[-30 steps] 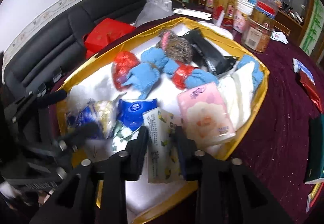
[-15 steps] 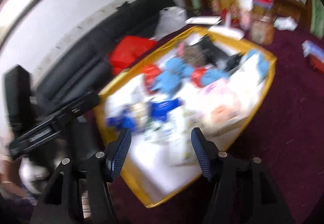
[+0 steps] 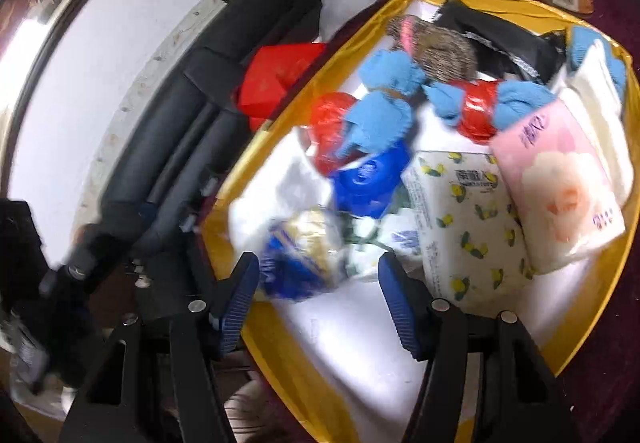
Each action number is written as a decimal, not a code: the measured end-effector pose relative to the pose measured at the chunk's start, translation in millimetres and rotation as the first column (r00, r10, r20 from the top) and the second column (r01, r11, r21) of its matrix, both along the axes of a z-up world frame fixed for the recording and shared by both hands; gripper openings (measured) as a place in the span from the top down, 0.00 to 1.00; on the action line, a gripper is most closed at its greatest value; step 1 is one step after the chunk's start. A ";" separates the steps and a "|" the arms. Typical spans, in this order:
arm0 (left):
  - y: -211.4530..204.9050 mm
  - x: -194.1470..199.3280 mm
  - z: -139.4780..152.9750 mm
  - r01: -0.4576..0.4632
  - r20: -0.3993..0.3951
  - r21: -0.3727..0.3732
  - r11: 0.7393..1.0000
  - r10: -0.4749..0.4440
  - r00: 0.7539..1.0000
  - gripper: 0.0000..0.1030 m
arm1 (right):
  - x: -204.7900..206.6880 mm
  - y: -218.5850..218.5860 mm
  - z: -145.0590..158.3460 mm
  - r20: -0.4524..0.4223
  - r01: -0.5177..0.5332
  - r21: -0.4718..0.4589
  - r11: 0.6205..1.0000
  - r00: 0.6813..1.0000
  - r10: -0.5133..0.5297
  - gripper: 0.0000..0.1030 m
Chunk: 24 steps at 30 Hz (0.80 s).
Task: Organize soft objects
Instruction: 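Lower blue packet bag into tray with left gripper while right gripper places tissue box there, then move both grippers back toward the green box and striped packets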
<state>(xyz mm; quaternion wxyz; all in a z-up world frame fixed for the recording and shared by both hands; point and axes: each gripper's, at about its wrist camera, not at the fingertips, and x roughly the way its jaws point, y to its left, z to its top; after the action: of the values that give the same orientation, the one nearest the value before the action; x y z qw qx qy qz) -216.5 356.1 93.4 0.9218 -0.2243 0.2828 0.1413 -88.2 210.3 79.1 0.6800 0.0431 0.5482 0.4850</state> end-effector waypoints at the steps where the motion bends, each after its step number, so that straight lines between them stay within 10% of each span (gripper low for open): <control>1: -0.9 0.1 1.5 0.003 0.011 0.011 1.000 -0.003 1.000 0.10 | -1.3 -7.7 11.8 -0.006 -0.022 0.057 0.998 1.000 0.022 0.40; 6: 5.9 -3.3 0.9 -0.018 0.057 -0.045 0.999 0.021 0.998 0.10 | 3.4 -36.6 60.8 0.232 0.099 0.042 0.994 0.967 -0.106 0.34; 13: 5.1 -19.6 2.2 -0.023 0.060 -0.025 0.999 0.024 0.998 0.10 | 22.8 -13.4 5.5 0.062 0.110 -0.033 0.993 0.992 -0.108 0.34; 24: -41.0 -15.7 14.1 0.092 0.047 0.071 0.993 -0.095 0.994 0.09 | -18.0 -88.0 32.9 0.248 0.146 -0.073 0.987 0.961 -0.123 0.34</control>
<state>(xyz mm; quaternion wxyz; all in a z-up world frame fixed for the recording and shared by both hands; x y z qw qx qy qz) -232.2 315.1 107.5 0.9414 -0.1826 0.2646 0.1018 -106.2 122.3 112.0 0.7746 -0.0104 0.4782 0.4138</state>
